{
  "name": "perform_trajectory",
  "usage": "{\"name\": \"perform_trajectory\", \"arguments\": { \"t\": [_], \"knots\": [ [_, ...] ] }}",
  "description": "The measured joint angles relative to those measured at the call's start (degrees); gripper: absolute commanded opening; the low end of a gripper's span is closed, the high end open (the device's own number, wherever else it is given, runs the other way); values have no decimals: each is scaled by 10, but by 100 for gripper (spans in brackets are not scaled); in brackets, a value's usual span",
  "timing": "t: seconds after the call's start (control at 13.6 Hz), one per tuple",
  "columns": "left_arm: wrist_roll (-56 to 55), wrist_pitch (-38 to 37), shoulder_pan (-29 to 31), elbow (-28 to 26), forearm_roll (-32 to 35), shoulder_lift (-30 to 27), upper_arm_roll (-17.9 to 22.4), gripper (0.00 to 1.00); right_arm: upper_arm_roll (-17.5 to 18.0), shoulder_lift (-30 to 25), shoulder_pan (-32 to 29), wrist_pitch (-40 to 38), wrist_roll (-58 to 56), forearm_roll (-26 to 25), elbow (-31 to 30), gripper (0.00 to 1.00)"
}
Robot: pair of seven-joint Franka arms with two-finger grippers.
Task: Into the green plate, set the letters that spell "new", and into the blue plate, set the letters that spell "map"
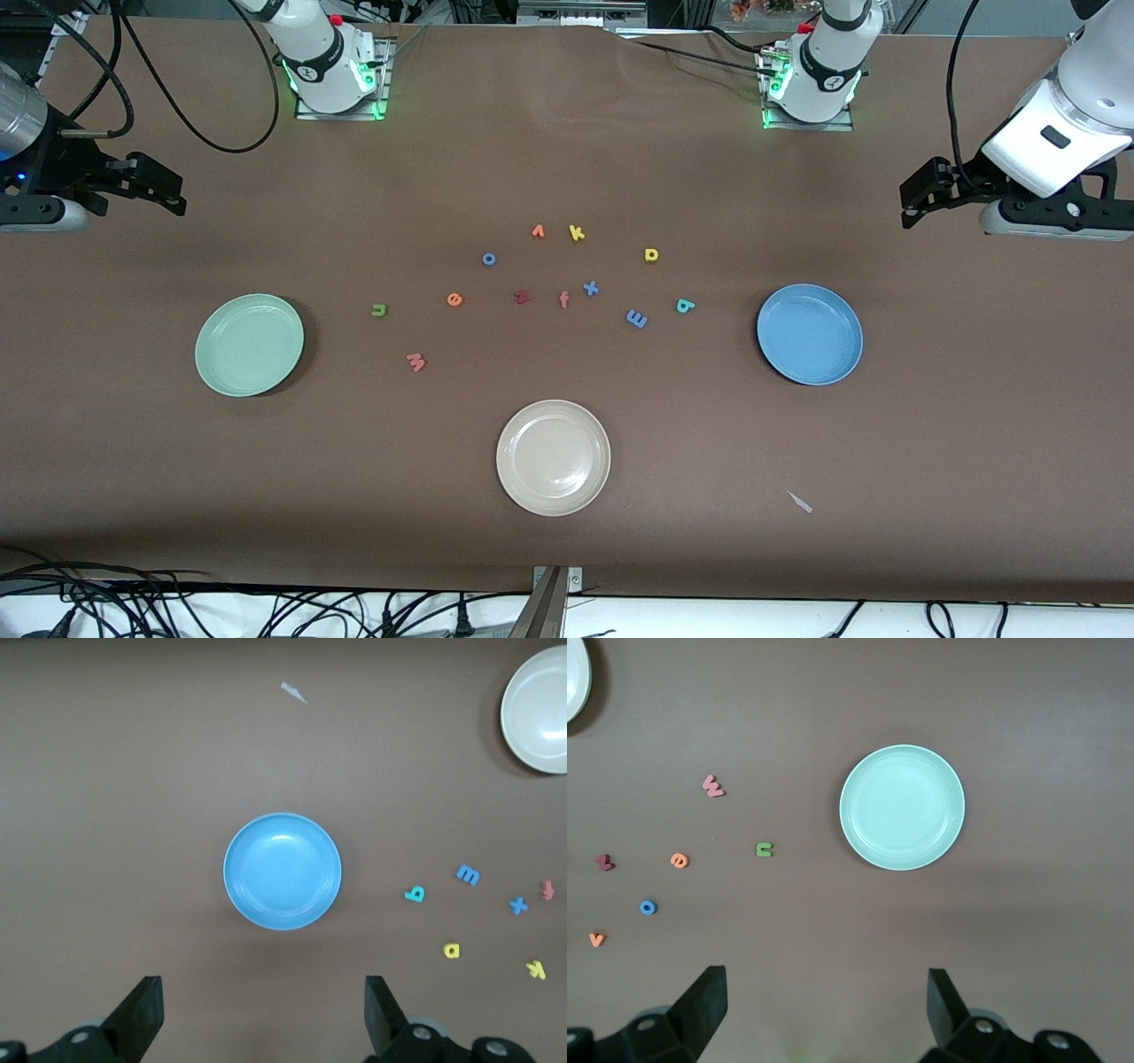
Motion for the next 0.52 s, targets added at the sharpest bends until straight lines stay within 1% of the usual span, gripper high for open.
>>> {"name": "perform_trajectory", "arguments": {
  "t": [0.52],
  "knots": [
    [1, 10, 5, 0, 0, 6, 0, 100, 0, 0, 0, 0, 0, 0, -1, 100]
  ]
}}
